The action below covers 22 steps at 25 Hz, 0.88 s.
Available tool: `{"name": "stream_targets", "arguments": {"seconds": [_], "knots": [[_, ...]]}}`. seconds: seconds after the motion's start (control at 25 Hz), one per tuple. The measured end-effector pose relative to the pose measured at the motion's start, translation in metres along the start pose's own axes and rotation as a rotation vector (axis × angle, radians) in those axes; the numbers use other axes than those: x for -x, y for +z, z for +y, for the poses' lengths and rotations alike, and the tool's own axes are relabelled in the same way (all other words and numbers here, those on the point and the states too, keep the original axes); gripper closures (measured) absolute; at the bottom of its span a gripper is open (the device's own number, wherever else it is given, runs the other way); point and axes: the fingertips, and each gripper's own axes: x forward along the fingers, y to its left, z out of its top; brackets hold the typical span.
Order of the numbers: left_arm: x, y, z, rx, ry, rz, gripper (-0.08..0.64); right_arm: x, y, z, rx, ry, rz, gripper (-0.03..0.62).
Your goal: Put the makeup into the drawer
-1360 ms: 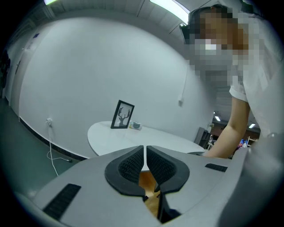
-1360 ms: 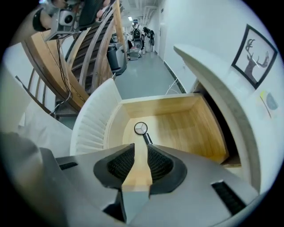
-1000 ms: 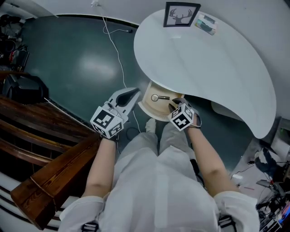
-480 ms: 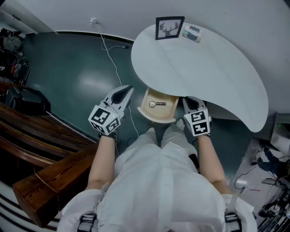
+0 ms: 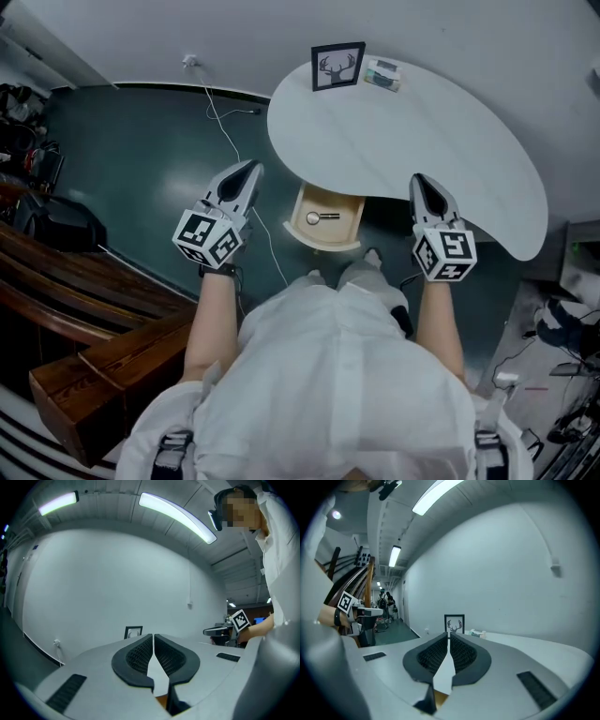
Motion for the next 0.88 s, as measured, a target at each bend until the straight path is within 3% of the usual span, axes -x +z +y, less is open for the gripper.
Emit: {"name": "stream_targets", "arguments": {"seconds": [0.28, 0.88], "knots": [[0.004, 0.027, 0.004, -0.021, -0.012, -0.056, 0.537, 0.023, 0.031, -0.018, -0.039, -0.061, -0.112, 0.582], [0.011, 0.030, 0.012, -0.015, -0.018, -0.074, 0.537, 0.027, 0.053, -0.005, 0.049, -0.064, -0.126, 0.583]]}}
